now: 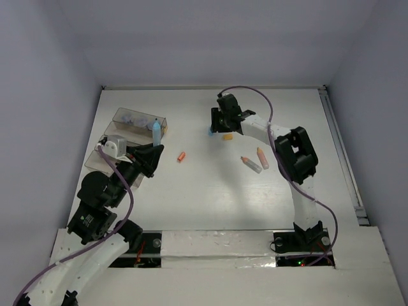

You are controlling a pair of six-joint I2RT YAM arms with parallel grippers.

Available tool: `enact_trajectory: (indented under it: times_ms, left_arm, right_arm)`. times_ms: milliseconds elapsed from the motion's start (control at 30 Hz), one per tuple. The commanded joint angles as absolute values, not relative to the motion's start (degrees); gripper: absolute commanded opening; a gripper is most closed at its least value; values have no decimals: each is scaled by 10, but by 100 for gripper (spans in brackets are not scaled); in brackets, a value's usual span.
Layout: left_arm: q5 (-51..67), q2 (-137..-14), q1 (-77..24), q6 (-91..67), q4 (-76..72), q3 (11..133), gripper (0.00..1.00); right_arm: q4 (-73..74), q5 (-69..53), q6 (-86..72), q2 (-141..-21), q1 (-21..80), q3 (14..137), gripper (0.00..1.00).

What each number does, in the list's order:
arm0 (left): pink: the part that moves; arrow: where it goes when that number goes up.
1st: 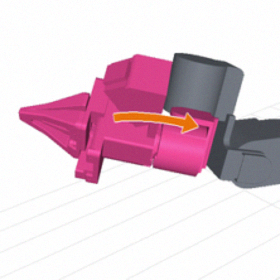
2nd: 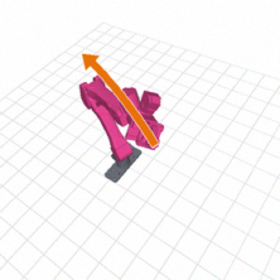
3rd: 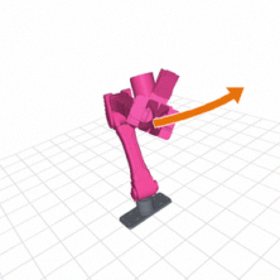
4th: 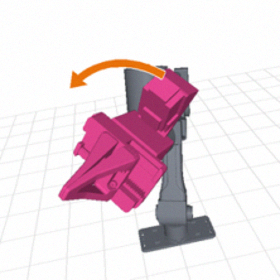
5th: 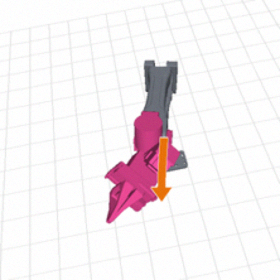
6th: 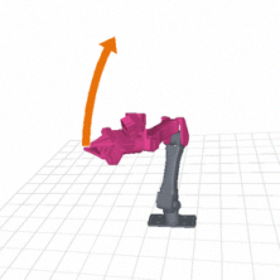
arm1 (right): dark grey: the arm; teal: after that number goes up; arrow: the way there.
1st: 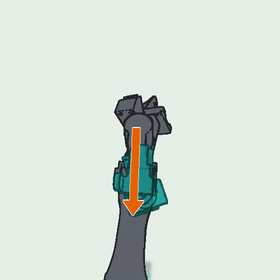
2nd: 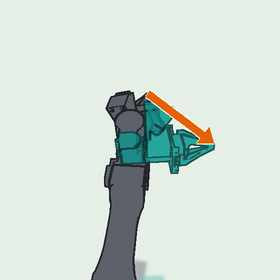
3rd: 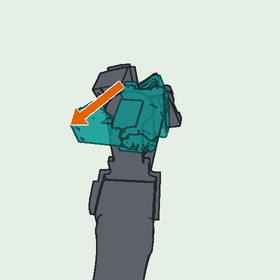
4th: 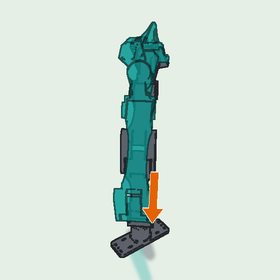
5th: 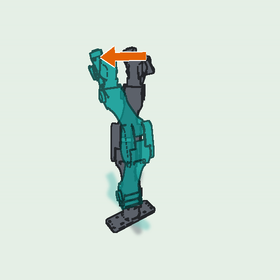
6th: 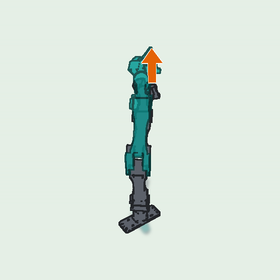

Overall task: Sort the stationery into containers
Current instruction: Move the pen cap to the center of the board.

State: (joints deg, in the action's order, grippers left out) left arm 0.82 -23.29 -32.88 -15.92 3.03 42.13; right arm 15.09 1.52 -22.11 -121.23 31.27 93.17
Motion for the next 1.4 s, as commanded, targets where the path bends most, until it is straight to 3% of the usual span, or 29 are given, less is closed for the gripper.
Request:
enact_trajectory:
  times_ms: [0, 233, 367, 400, 500, 867, 900, 1000, 1033, 1100, 1200, 1300, 1367]
  left_arm:
    - [-8, -233, -319, -112, 35, 411, 0]
    - [-7, -232, -309, -108, 40, 410, 0]
    - [-4, -229, -303, -108, 39, 410, 0]
    - [-3, -229, -303, -108, 39, 410, 0]
    - [-3, -229, -303, -108, 39, 410, 0]
    - [25, -231, -287, -113, 33, 409, 0]
    - [27, -232, -287, -114, 33, 409, 0]
    - [27, -233, -287, -113, 33, 408, 0]
    - [27, -233, -287, -113, 33, 408, 0]
    - [25, -232, -281, -114, 34, 408, 0]
    - [24, -232, -281, -114, 35, 408, 0]
    - [24, -233, -281, -113, 36, 408, 0]
    - [24, -232, -281, -113, 36, 408, 0]
  right_arm:
    - [192, 37, -206, -1248, 315, 1008, 50]
    - [197, 4, -212, -1314, 315, 1061, 48]
    - [196, 4, -207, -1330, 315, 1068, 27]
    - [193, -1, -202, -1329, 315, 1064, 18]
    - [181, -61, -145, -1308, 315, 1031, 10]
    - [228, -155, 57, -1147, 409, 803, 7]
    - [230, -149, 62, -1143, 409, 795, 8]
    - [239, -114, 90, -1141, 414, 779, 25]
    - [241, -106, 98, -1141, 414, 779, 36]
    - [237, -85, 104, -1136, 414, 777, 45]
    - [224, -69, 99, -1115, 414, 769, 68]
    - [213, -54, 80, -1078, 425, 758, 80]
    - [197, -50, 45, -1043, 432, 738, 82]
